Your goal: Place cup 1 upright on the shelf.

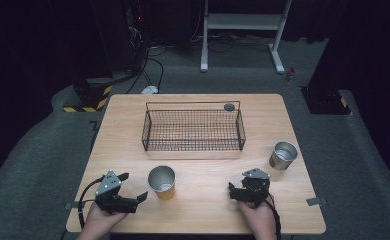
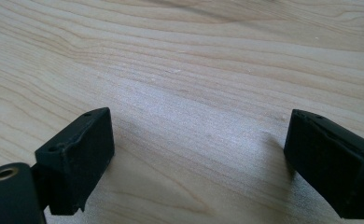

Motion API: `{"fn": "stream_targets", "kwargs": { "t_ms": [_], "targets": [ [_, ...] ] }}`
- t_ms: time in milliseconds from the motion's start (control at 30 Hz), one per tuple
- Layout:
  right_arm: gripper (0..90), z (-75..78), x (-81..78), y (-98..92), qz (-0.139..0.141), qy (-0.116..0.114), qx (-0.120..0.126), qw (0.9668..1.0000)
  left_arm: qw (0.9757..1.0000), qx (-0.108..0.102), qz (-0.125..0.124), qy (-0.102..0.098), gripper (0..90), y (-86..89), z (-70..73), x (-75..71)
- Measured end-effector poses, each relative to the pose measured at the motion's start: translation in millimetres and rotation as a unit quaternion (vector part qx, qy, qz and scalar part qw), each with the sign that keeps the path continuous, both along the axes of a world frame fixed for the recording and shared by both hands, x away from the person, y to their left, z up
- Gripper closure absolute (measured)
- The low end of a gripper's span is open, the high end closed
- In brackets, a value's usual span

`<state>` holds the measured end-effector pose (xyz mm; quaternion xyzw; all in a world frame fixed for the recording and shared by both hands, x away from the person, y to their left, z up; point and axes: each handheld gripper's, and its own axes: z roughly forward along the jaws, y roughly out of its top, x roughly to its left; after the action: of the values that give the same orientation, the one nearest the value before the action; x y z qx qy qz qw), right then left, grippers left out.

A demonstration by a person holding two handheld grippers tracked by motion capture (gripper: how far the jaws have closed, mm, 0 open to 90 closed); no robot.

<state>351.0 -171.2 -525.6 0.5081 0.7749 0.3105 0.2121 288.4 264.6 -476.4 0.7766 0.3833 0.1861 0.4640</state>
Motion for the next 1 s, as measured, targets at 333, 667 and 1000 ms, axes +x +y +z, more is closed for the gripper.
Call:
{"fn": "stream_targets", "kwargs": {
  "t_ms": [333,667,1000],
  "targets": [
    [8.3,0.0,0.0,0.0,0.0,0.0,0.0,1.0,0.9997,-0.003,-0.021,-0.008,0.5,-17.5,0.5,-0.5],
    [8.3,0.0,0.0,0.0,0.0,0.0,0.0,1.0,0.9994,-0.009,-0.032,-0.008,0.5,-32.7,-0.7,3.4],
    [8.3,0.0,-0.1,0.1,-0.001,0.0,0.0,1.0,0.9991,-0.001,-0.042,-0.005,0.5,-46.1,-3.9,11.5]
  ]
}}
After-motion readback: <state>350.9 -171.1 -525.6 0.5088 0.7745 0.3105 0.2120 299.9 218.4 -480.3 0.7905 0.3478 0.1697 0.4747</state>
